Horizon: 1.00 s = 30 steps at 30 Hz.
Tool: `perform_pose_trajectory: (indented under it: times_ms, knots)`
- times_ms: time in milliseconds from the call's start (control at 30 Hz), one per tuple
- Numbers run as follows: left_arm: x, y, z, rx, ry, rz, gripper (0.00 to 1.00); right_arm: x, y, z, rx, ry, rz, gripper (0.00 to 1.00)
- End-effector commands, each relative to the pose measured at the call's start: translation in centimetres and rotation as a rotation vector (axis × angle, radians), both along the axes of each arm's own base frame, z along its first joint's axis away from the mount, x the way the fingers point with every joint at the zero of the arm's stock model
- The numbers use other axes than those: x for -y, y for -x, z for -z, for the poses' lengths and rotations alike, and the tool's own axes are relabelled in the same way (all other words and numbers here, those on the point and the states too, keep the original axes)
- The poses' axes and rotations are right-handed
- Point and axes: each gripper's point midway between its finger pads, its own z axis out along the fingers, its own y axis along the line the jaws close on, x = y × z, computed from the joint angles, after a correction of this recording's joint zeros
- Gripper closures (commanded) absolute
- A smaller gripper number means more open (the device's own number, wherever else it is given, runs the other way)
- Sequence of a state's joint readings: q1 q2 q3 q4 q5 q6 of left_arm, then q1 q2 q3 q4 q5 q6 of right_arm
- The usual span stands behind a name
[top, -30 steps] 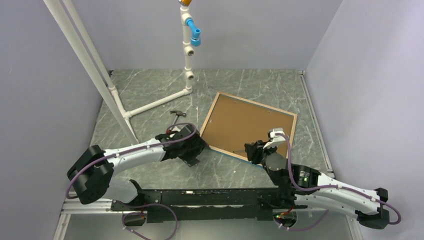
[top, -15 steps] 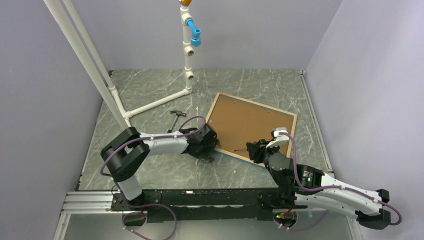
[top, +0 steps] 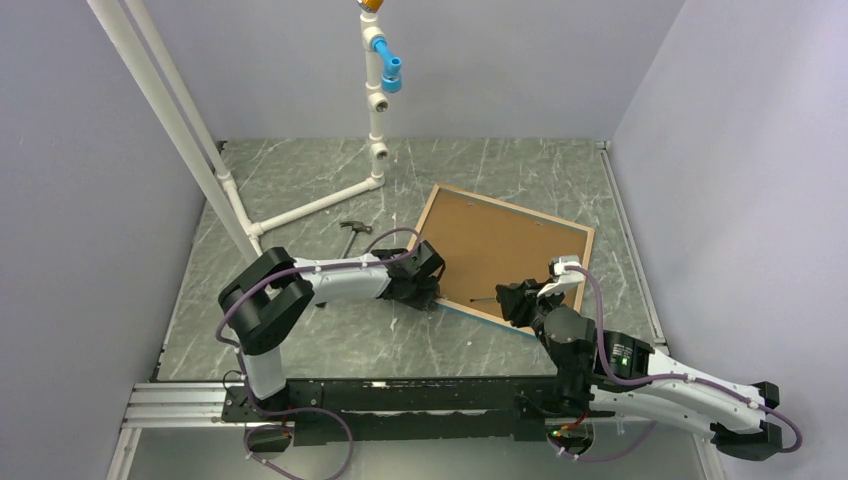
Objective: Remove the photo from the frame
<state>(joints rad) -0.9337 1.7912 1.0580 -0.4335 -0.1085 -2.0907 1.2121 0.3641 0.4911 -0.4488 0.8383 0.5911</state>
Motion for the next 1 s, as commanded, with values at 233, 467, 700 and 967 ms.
perform_pose_trajectory:
  times_ms: [233,467,700,967]
  knots:
    - [-8.4,-2.2,5.2,0.027,-0.386,0.345,1.00,0.2,-0.2,-1.5,0.025,-0.040,0.012,1.00]
    - [-10.1,-4.4,4.6,0.175,-0.401,0.601,1.00,-1.8,-0.1,-0.9,0.011,0.016,-0.057,1.00]
    - [-11.3,-4.8,4.3,0.226,-0.465,0.892,1.00,-4.5,0.0,0.4,-0.024,0.104,-0.143,1.00]
    - [-12.0,-5.2,4.2,0.304,-0.464,1.050,1.00,-5.7,-0.3,0.5,-0.028,0.118,-0.156,1.00]
